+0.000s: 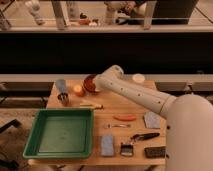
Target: Stack bowls on top of each other
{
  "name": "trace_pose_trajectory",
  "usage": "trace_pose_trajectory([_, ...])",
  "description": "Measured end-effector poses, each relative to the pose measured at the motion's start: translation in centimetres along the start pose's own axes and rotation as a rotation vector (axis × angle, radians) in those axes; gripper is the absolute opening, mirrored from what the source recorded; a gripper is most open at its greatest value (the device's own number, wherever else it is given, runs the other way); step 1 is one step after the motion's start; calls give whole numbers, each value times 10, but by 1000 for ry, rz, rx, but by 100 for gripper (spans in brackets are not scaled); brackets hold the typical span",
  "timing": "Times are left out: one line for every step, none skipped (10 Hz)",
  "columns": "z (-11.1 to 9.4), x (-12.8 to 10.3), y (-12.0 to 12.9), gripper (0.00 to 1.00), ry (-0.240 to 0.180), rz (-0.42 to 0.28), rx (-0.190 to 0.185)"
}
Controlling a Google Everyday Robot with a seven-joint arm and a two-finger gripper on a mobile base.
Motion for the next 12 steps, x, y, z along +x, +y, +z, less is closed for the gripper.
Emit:
trace_pose_trajectory([3,-5,0,80,1,3,0])
trace_pose_trajectory([5,-8,-1,80,1,5,0])
trace_pose_trajectory([7,-12,-1,80,6,8,2])
trace_pose_trajectory([7,-12,-1,80,11,10,6])
trace_pose_trajectory([5,-12,-2,80,12,10,10])
trace_pose_trajectory([4,-12,-3,80,12,6,13])
trace_pose_trajectory([3,-13,-3,80,11,4,14])
trace_pose_trajectory([2,-12,-2,80,6,-2,9])
trace_pose_trajectory([1,-12,0,80,-15,-7,-6])
trace_pose_trajectory([-1,-9,2,80,-42,-3,-14])
trace_pose_trajectory([-8,-3,2,80,-48,10,-11])
trace_pose_trajectory([-13,0,0,80,-43,15,-8])
